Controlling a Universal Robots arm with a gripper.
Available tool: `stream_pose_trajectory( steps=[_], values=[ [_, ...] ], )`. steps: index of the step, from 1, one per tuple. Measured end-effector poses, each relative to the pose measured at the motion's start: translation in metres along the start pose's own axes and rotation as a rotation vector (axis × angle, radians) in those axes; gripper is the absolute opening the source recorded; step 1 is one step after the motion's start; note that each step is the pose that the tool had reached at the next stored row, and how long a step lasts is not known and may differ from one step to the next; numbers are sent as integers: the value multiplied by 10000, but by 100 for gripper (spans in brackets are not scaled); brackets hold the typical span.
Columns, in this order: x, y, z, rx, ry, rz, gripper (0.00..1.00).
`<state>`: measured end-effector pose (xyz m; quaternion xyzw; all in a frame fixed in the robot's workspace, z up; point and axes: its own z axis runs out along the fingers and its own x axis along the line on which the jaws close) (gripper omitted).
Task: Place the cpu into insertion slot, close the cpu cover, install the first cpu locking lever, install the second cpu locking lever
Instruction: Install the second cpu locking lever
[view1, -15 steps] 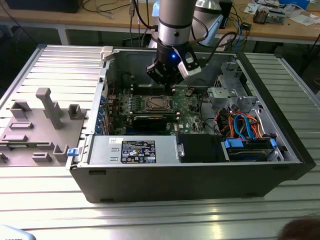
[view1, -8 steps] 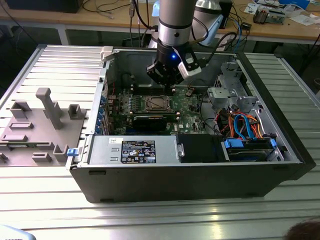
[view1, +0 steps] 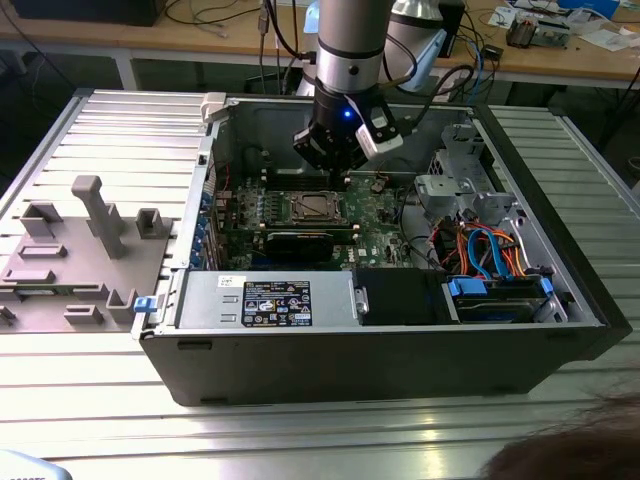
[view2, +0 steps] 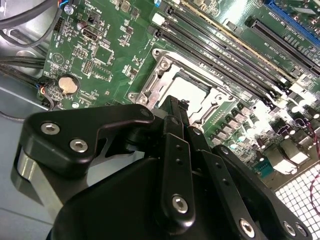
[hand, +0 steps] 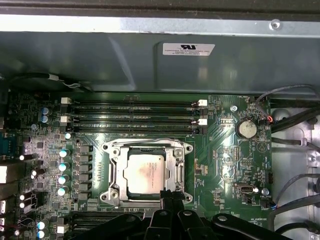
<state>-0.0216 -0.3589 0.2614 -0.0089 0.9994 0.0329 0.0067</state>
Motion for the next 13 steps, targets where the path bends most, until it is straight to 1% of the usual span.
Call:
stream_pose_trajectory(
  steps=[13],
  values=[
    [1,-37,-1,0,0,0,11]
  ],
)
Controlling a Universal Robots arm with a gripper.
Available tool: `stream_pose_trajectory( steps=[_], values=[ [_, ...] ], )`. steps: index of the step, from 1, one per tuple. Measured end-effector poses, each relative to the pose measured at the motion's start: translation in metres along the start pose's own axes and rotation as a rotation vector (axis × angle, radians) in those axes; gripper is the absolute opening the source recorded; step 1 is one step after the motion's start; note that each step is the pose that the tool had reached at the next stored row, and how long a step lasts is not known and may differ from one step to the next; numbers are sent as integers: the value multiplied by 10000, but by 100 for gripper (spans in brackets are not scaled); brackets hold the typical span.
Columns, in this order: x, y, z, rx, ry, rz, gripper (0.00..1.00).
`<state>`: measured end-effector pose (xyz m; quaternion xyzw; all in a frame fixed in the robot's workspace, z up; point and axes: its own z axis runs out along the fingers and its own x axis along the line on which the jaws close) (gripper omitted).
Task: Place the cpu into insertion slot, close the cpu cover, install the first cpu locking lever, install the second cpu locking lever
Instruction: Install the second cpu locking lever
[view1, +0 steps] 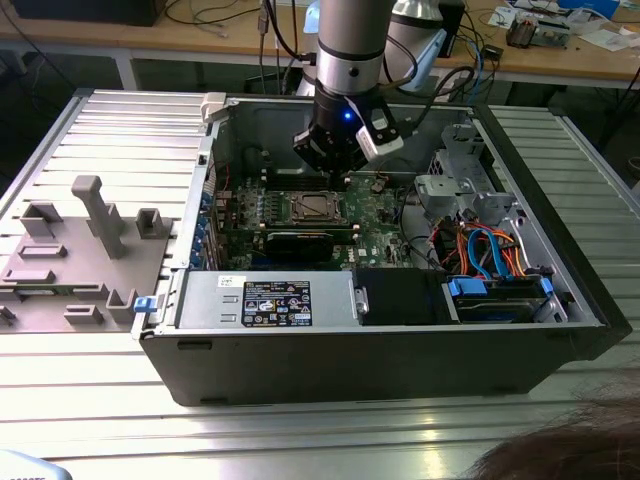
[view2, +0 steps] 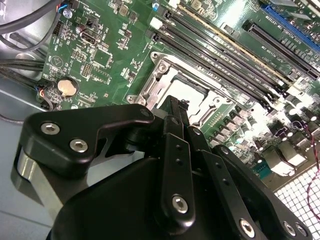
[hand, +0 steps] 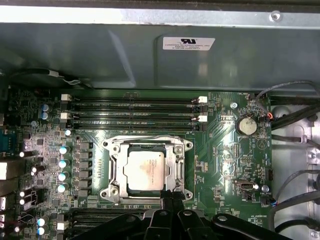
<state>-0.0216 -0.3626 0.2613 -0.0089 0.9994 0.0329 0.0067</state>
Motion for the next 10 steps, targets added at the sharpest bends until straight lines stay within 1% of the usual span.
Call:
stream_pose_trajectory(
  steps=[10],
  values=[
    [1,-37,-2,0,0,0,11]
  ],
)
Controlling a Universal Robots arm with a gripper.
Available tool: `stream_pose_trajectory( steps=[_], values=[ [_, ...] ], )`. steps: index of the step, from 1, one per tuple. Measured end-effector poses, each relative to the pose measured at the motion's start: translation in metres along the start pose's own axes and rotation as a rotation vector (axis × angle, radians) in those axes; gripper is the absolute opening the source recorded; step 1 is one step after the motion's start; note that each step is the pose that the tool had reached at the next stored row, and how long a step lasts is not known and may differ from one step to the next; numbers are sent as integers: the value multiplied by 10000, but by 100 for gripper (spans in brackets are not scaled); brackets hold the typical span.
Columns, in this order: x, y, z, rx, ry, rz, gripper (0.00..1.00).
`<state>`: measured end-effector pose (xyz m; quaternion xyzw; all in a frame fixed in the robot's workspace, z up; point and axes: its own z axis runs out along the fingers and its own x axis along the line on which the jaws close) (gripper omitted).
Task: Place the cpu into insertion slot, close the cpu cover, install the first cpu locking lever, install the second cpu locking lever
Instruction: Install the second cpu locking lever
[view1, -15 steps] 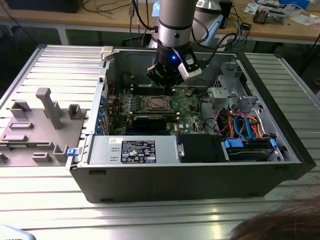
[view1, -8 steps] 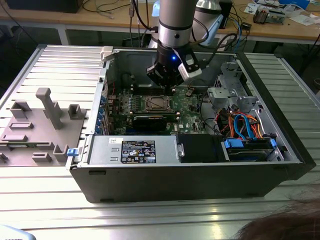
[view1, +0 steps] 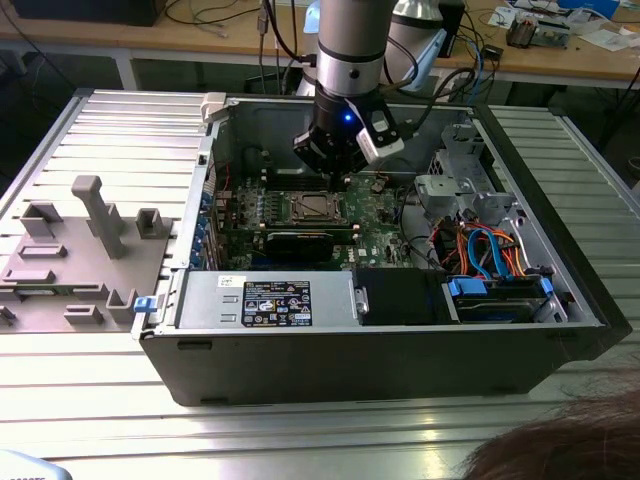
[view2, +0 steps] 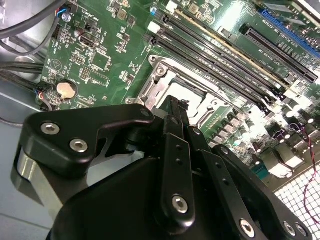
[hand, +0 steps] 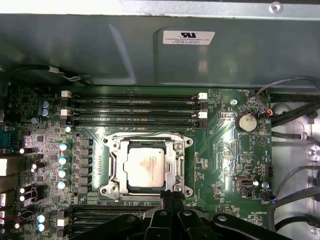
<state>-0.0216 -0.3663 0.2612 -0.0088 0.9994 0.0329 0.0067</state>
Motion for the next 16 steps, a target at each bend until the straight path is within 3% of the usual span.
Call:
stream_pose_trajectory(
  steps=[16],
  values=[
    [-4,-47,-2,0,0,0,11]
  ],
)
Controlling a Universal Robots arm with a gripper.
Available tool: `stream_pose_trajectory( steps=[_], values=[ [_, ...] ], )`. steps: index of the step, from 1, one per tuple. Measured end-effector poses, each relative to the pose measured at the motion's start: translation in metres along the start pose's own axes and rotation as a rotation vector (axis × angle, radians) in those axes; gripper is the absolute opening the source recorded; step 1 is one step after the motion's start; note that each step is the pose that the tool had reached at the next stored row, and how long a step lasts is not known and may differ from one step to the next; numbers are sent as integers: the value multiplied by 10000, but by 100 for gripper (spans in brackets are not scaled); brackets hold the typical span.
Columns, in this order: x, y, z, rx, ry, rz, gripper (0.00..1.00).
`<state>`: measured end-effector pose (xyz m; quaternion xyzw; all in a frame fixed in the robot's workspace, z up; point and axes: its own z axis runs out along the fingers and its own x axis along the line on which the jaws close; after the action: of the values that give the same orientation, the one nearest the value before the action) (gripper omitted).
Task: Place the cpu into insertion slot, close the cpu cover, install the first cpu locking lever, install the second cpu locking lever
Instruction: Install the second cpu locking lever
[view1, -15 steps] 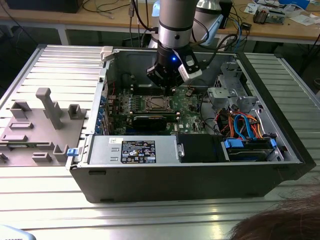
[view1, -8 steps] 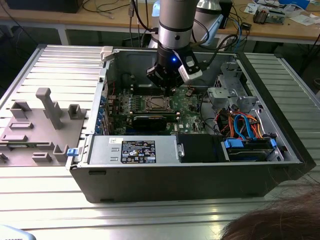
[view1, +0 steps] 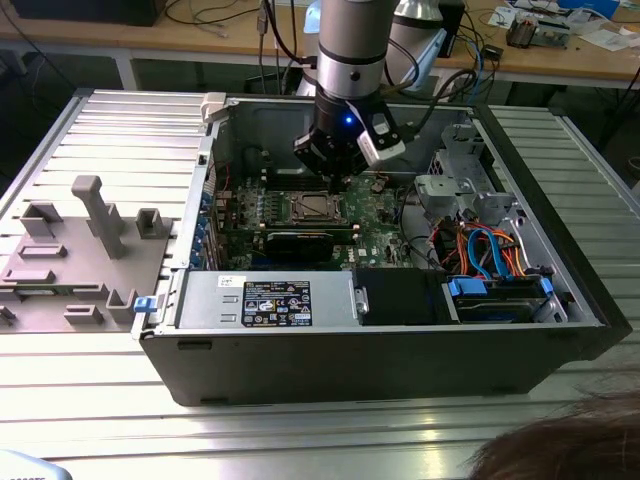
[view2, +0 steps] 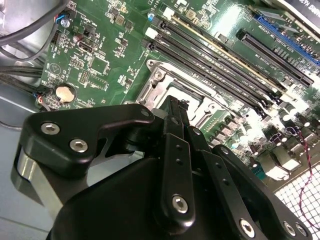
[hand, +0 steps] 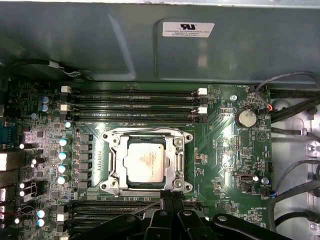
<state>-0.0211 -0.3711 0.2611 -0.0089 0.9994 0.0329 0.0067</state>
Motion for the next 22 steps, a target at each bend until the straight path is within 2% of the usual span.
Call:
stream_pose_trajectory(
  steps=[9,15,16,18,19,22],
  values=[
    [-14,-2,2,2,1,1,11],
    [-14,-18,44,-2,0,-2,11],
    [-13,-40,54,-48,-1,1,11],
    [-11,-115,62,-279,-5,3,11],
    [-10,-144,66,-371,-7,4,11],
    [-7,-198,78,-570,-10,7,11]
  ],
)
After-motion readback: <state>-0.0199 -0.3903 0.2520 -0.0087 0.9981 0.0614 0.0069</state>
